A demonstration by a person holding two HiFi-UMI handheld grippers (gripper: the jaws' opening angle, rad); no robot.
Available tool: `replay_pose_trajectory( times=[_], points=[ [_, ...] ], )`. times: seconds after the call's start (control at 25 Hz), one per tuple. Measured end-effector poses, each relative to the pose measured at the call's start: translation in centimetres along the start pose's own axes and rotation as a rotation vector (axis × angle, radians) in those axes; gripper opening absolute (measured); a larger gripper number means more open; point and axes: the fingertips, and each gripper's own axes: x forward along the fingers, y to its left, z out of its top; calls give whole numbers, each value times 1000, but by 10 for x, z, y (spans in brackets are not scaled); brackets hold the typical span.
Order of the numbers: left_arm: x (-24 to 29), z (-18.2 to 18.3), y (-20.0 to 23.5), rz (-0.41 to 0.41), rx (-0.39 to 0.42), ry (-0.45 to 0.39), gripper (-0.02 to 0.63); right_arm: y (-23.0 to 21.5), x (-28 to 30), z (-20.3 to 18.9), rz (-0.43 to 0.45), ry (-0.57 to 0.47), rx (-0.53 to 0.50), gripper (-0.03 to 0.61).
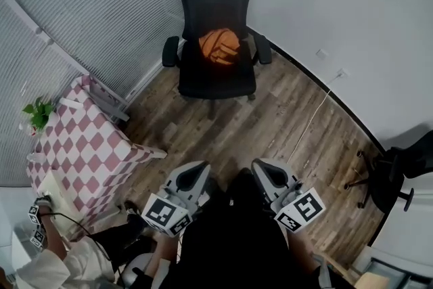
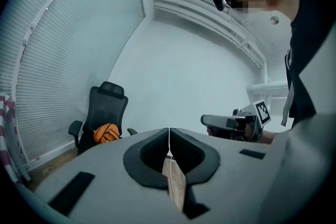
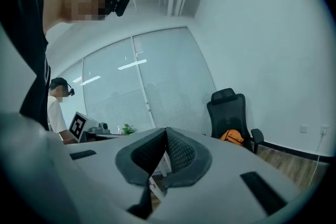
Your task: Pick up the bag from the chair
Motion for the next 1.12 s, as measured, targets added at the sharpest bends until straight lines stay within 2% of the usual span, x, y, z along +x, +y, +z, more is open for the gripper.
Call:
replay_pose_trajectory(
  times=[0.24,0.44,0.72,1.12],
  points=[
    [9,-5,8,-21,-18,26,34,-9,3,-8,-39,26,5,18],
    [36,0,14,-23,-18,36,34,-37,12,-3,-40,26,27,18],
    [80,24,35,10,14,51,34,-90,49,19,0,9,52,18],
    [181,72,53,72,34,21,34,-191,80,67,59,-30,51,18]
  ],
)
